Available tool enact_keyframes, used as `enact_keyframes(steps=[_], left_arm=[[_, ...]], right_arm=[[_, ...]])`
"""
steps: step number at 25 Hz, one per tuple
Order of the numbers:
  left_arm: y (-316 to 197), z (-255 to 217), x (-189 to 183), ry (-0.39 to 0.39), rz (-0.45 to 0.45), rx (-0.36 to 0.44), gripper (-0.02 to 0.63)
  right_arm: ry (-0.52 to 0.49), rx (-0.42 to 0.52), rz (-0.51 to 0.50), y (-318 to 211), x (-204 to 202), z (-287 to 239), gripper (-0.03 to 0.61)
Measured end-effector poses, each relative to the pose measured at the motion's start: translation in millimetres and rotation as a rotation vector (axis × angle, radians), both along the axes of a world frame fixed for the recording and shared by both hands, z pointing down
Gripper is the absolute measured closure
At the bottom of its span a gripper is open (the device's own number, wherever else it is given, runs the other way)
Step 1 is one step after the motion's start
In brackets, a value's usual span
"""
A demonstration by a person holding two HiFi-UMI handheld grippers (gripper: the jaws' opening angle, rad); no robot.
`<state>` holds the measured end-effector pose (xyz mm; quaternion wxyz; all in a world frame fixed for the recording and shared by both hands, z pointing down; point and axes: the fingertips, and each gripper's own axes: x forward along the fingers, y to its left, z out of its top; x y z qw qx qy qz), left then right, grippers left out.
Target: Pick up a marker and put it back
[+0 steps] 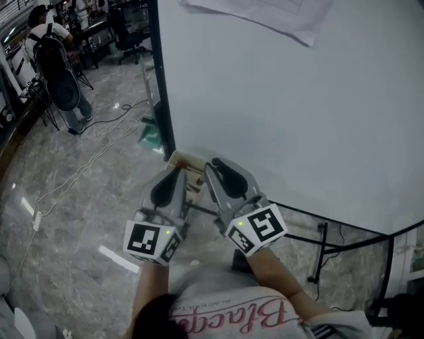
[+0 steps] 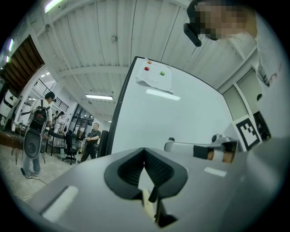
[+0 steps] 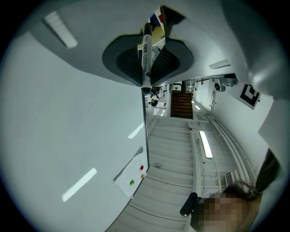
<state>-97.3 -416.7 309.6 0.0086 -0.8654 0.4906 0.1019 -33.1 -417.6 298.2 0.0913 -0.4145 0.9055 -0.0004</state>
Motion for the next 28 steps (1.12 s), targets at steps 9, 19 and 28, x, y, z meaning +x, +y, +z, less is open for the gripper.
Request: enact_keyframes(steps=[9,19,28], left_arm=[[-5.8,9.4,-9.4,0.016,-0.008,-0.024,0.614],[-6.4,15.1,-18.7,0.013,-0.010,-0.034,0.615],[-3.9,18.3,-24.5,0.014,-0.025,-0.037,0.615]], right_arm=[[-0.007,-0.173,0.015,-27.5,-13.9,62.4,0.515],[0.010,-0.277,0.024,-41.4,-28.2,98.3,0.515],[0.052,-0.316,0.058,-52.2,-15.8,112.9,0.497]])
